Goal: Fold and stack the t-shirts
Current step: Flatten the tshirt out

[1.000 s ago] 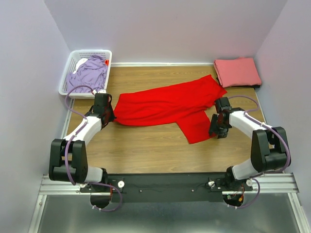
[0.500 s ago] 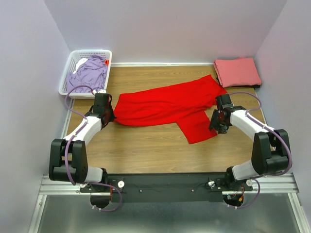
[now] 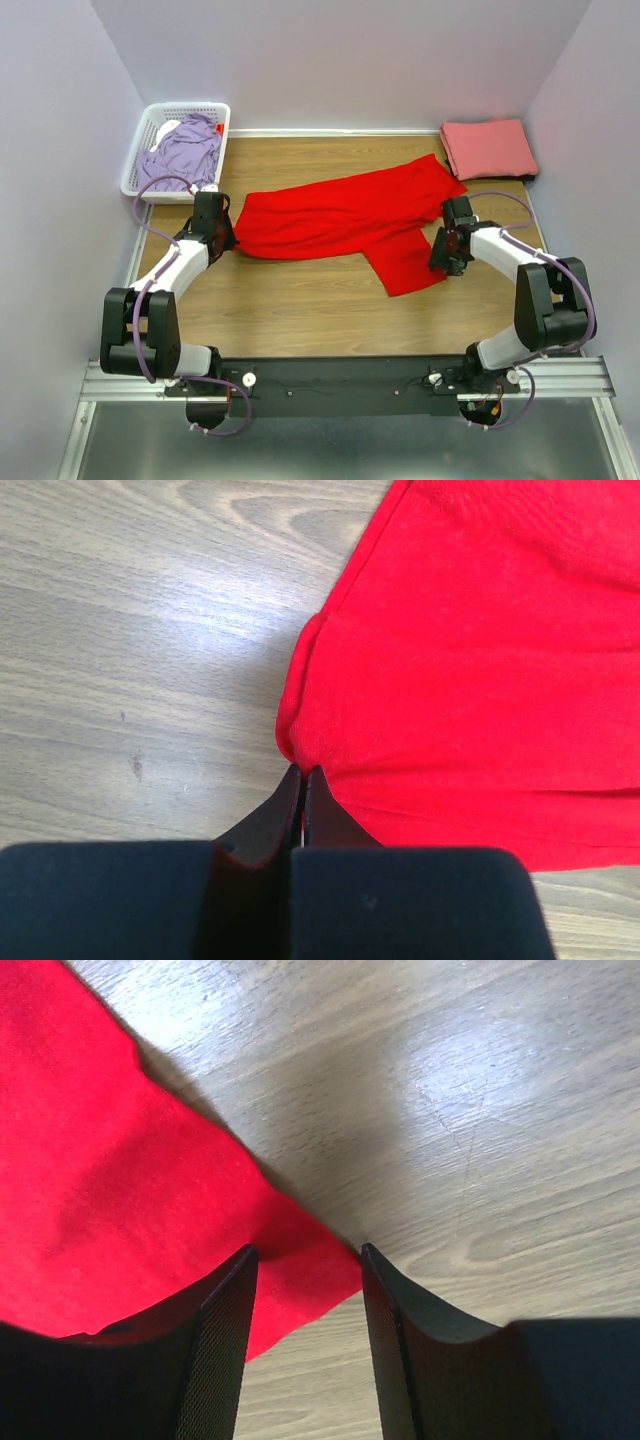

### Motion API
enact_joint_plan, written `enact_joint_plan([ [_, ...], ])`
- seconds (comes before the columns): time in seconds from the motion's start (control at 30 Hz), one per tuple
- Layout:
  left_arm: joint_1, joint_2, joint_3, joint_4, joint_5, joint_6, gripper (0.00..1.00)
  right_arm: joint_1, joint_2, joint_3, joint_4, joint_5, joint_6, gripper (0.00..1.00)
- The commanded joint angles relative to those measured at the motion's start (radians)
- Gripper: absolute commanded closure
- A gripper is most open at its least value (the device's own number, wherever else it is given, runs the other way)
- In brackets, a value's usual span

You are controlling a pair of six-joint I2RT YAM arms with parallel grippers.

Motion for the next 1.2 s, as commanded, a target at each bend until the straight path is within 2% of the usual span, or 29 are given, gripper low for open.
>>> enact_joint_plan([
  [0.0,0.006,-0.027,-0.003,0.015,-0.008,0.012,1.0,0.005,0.034,-0.059,0.034,0.002,0.007,0.5],
  [0.1,0.005,-0.025,-0.003,0.015,-0.006,0.014,1.0,0.004,0.05,-0.074,0.036,-0.004,0.015,0.57],
  [0.23,0.005,-0.022,-0.003,0.02,0.011,0.011,1.0,0.008,0.051,-0.077,0.04,-0.022,0.012,0.72],
  [0.3,0.005,-0.021,-0.01,0.027,0.037,0.008,1.0,0.011,0.048,-0.063,0.042,-0.048,0.004,0.82],
  [0.33,0.005,-0.019,-0.01,0.032,0.043,0.006,1.0,0.011,0.048,-0.057,0.04,-0.059,-0.006,0.91],
  [0.4,0.005,-0.014,-0.003,0.032,0.047,0.005,1.0,0.01,0.041,-0.037,0.039,-0.091,-0.012,0.98],
  [0.6,0.005,0.044,0.14,-0.002,0.06,-0.035,1.0,0.011,-0.027,0.143,0.028,-0.076,-0.032,0.99],
  [0.73,0.005,0.079,0.363,-0.083,0.038,-0.038,1.0,0.005,-0.061,0.378,-0.016,0.006,-0.06,0.99],
  [0.77,0.005,0.084,0.469,-0.124,0.02,-0.037,1.0,0.007,-0.076,0.479,-0.035,0.037,-0.072,0.99],
  [0.87,0.006,0.073,0.663,-0.203,-0.014,-0.032,1.0,0.002,-0.123,0.655,-0.065,0.092,-0.1,0.99],
  [1.0,0.005,-0.02,0.8,-0.261,-0.061,-0.023,1.0,0.001,-0.248,0.777,-0.078,0.146,-0.147,0.99],
  [1.1,0.006,-0.163,0.82,-0.287,-0.113,-0.009,1.0,0.001,-0.385,0.802,-0.078,0.155,-0.206,0.99],
  [1.17,0.005,-0.315,0.787,-0.26,-0.146,-0.005,1.0,0.001,-0.458,0.829,-0.076,0.146,-0.267,0.99],
])
